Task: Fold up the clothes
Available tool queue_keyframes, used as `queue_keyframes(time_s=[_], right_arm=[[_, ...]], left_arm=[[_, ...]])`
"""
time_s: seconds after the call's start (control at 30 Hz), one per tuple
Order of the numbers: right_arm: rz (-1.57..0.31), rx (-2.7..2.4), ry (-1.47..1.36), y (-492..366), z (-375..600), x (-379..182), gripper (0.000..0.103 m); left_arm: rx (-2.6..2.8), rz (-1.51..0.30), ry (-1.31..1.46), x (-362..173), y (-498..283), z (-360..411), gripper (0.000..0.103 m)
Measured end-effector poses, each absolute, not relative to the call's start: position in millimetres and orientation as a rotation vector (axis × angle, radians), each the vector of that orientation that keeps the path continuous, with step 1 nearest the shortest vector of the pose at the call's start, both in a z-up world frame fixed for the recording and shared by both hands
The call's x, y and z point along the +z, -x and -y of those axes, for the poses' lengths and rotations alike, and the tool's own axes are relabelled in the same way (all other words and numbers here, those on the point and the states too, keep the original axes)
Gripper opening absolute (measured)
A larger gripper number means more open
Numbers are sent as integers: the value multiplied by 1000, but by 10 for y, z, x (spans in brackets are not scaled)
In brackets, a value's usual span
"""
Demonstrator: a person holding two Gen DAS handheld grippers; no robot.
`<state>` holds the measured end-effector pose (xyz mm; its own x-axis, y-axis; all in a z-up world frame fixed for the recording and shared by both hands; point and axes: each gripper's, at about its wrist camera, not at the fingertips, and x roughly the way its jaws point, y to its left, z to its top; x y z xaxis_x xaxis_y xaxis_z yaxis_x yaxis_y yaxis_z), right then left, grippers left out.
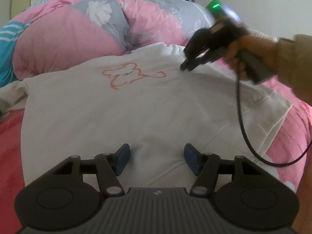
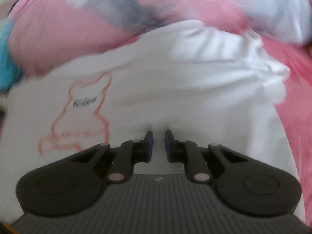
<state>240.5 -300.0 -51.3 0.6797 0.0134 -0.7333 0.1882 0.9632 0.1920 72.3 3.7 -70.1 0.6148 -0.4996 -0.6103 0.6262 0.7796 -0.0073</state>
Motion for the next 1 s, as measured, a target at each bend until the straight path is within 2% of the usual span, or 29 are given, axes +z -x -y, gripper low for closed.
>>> queue_keyframes(time_s=[0.13, 0.23, 0.43, 0.57, 0.63, 0.7, 0.83, 1.0], right_arm=[[-845, 111, -262, -2024, 2748, -284, 16], [-889, 291, -225, -2011, 2406, -313, 16], [-904, 290, -159, -2801, 1918, -598, 15], [-858, 150, -214, -3247, 2043, -709, 12], [-839, 94, -265, -3254, 2131, -614, 17], [-839, 146, -316, -3143, 2147, -491, 17], [-937, 410, -242, -2947, 1769, -368, 17], [-988, 489, -122, -3329, 1172, -590, 17]], left_arm=[[-640, -612, -226, -682, -696, -20, 64], [-639, -594, -246, -697, -662, 6, 64], [-650, -602, -248, -714, -660, -5, 64], [-659, -610, -225, -678, -645, -60, 64], [-662, -608, -216, -654, -628, -108, 64], [-670, -618, -206, -642, -614, -161, 64], [-687, -653, -190, -660, -606, -226, 64], [-706, -657, -179, -690, -590, -303, 64]])
